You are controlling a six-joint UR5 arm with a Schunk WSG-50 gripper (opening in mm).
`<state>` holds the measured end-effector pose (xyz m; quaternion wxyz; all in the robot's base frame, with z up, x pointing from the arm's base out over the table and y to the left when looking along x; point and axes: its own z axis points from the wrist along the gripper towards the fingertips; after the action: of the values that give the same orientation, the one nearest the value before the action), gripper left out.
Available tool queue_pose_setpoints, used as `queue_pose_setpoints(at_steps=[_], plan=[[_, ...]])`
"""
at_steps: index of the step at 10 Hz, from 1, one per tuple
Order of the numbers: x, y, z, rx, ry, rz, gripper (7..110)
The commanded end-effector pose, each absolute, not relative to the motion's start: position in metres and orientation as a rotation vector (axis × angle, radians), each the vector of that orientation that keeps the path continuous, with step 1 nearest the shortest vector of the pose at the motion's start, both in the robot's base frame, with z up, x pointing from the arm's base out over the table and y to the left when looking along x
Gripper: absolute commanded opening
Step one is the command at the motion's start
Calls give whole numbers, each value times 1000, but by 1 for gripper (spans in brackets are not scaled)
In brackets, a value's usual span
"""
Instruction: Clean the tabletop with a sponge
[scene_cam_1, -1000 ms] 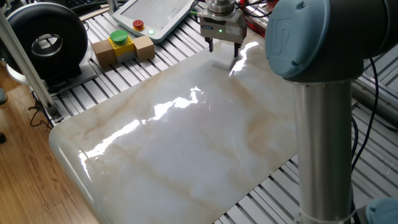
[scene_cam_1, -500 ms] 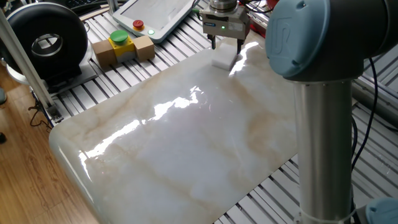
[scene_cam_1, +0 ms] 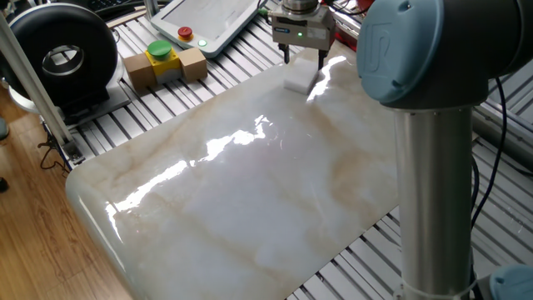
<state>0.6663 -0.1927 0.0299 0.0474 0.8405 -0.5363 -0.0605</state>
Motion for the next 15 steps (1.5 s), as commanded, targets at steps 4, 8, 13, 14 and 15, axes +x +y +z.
queue_pose_setpoints(at_steps=[4,8,13,14,15], plan=[[672,-192,31,2526,-1723,-158,88],[675,-184,31,2549,-1744,-174,88],[669,-197,25,2507,-1757,-124,88],[666,-197,28,2506,-1750,-139,88],[666,-198,30,2507,-1745,-143,88]])
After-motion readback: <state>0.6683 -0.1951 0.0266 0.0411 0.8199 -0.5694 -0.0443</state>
